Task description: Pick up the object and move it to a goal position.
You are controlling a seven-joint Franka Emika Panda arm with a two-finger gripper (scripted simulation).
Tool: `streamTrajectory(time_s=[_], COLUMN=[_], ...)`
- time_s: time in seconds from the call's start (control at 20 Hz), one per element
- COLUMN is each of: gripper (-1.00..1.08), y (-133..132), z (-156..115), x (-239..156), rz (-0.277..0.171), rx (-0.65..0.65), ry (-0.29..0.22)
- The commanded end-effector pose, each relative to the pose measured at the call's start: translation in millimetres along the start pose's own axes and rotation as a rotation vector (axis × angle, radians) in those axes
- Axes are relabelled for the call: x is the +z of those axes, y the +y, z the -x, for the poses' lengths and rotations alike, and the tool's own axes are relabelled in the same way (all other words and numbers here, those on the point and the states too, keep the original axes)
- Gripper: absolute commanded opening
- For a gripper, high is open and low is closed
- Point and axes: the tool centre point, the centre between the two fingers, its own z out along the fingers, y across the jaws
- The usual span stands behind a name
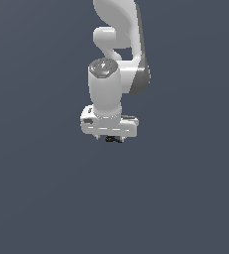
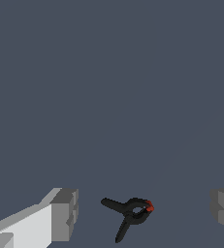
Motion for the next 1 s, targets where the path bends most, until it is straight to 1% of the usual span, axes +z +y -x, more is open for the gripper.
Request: streamTrajectory(time_s=[0.0,0.4,0.95], gripper=[1.0,1.0,1.0], y=[-1,-2,-2], z=[2,14,40], x=[3,18,47], rz=[0.0,0.001,0.01], rx=[0.027,0.173,0.471], ry=[-0.002,-0.009,-0.02])
